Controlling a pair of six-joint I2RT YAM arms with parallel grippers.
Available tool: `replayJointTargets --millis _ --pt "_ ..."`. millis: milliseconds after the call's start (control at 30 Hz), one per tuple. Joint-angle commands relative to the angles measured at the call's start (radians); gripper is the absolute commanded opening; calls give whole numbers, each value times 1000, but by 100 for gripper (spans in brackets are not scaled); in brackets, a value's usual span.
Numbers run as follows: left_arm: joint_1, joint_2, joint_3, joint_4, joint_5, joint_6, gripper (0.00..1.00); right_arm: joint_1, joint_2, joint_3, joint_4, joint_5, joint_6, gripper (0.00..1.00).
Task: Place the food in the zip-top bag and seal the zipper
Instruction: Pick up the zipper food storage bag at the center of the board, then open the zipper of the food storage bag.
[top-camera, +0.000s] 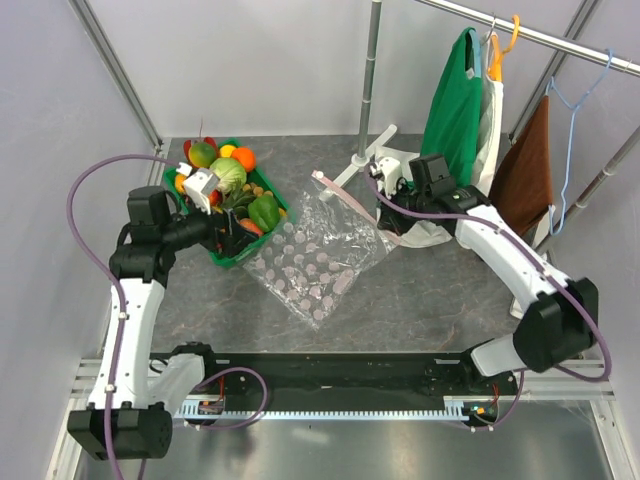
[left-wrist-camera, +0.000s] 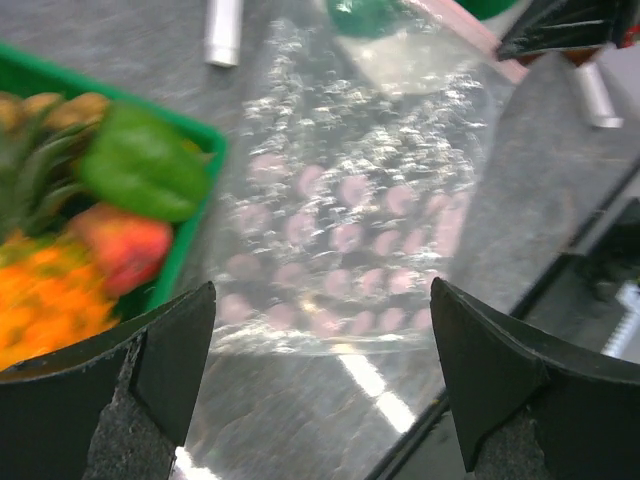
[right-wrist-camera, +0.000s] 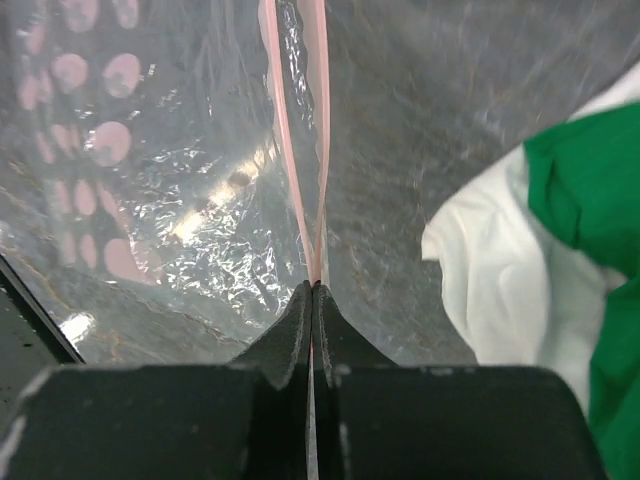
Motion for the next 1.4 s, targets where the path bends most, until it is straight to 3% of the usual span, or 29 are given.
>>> replayJointTargets --millis 0,167,333,567,767,1100,1267,1367 --pt "-142 48 60 138 1 -235 91 21 -87 66 -17 -11 -18 0" --pt "-315 112 97 325 -126 -605 84 35 -147 116 27 18 112 0" --pt "-533 263 212 397 -272 -804 84 53 -170 160 35 47 207 0" --pt "-604 424 294 419 -354 -1029 84 185 -198 140 58 121 238 0" --pt "-607 470 318 339 -419 -1051 84 305 -189 137 81 231 237 0" --pt "-597 448 321 215 -467 -997 70 394 -172 134 84 394 221 0" --pt "-571 418 309 236 -395 -973 77 394 -172 122 79 423 224 0" --pt "-561 370 269 329 -346 -982 82 394 -175 116 82 424 223 0"
